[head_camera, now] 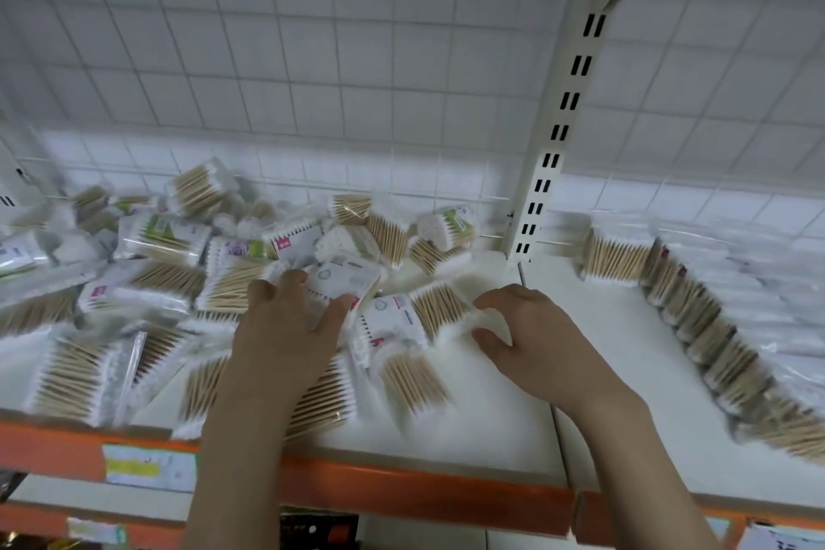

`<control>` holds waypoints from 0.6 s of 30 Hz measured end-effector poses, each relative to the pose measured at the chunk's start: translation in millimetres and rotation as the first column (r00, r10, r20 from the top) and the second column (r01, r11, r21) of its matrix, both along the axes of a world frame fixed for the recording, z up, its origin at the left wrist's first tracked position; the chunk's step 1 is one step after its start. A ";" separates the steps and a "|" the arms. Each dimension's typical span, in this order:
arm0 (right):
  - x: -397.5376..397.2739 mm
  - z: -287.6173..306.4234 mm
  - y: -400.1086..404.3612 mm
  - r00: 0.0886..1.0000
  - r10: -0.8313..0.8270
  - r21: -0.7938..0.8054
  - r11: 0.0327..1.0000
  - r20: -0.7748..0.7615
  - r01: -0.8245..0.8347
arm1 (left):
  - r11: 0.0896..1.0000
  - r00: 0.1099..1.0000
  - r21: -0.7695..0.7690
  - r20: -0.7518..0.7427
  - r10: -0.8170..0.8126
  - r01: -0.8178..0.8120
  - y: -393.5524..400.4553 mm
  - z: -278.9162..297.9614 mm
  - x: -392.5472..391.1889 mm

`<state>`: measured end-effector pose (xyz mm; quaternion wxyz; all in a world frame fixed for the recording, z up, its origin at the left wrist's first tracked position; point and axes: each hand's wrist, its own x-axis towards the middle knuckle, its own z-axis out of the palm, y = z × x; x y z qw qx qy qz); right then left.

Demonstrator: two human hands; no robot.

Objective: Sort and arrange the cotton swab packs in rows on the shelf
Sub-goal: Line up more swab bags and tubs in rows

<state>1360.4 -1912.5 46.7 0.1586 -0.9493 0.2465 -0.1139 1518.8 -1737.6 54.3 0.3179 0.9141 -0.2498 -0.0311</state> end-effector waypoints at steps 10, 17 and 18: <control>62.2 1.7 -33.4 0.953 0.216 0.211 0.962 -0.212 -0.171 | 0.998 0.997 -0.038 -0.059 -0.043 0.040 -9.0 -3.6 17.2; 68.6 7.5 -39.6 0.882 0.228 0.221 0.964 -0.412 -0.145 | 0.984 0.996 -0.152 0.026 -0.089 0.091 -17.1 0.3 12.5; 67.5 8.2 -39.0 0.878 0.209 0.206 0.970 -0.430 -0.130 | 0.980 0.995 -0.176 0.019 -0.093 0.095 -17.3 1.4 10.9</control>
